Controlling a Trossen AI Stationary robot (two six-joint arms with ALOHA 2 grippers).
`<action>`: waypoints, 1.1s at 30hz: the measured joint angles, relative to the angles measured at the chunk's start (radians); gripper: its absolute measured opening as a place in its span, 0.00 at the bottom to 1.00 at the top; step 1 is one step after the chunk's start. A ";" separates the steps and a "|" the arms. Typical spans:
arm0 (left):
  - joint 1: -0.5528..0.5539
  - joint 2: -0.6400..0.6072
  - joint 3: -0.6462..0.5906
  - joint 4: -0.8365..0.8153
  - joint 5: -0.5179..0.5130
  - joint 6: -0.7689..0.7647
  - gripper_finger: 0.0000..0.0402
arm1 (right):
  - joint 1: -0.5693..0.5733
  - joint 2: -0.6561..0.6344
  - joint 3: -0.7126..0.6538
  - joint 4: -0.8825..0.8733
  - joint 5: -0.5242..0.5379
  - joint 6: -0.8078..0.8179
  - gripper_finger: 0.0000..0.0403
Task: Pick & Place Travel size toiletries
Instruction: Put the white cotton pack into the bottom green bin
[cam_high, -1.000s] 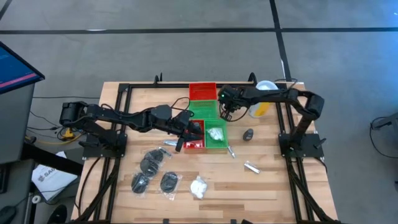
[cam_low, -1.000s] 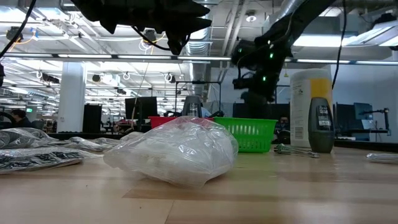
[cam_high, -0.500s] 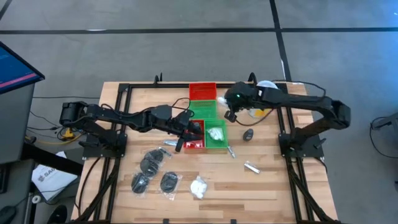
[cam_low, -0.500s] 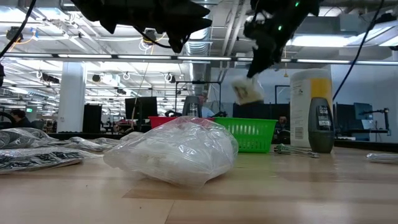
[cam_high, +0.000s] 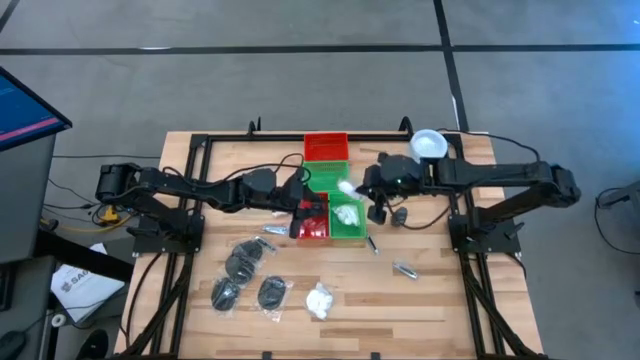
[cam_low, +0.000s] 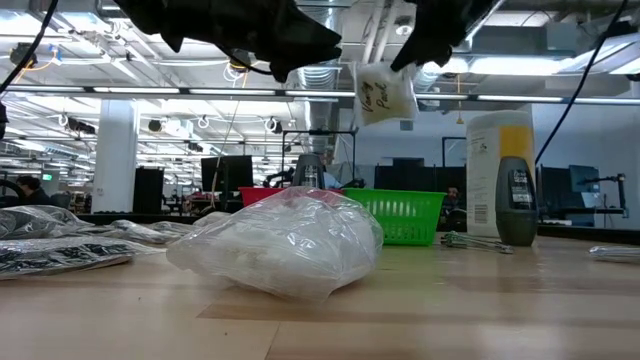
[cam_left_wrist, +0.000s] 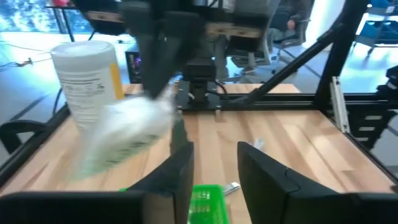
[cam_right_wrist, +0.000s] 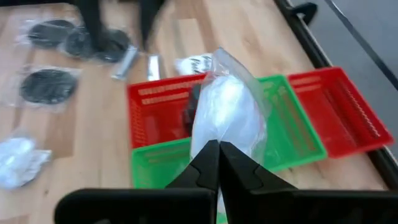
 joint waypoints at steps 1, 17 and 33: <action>0.000 0.000 0.000 0.000 -0.009 0.000 0.33 | 0.011 0.000 0.000 0.003 0.000 0.000 0.00; 0.000 0.000 0.000 0.000 -0.075 0.106 0.54 | 0.114 0.007 0.000 0.101 -0.055 0.019 0.00; -0.037 0.000 0.000 0.044 -0.065 0.176 0.54 | 0.076 0.007 0.000 0.180 -0.108 0.015 0.00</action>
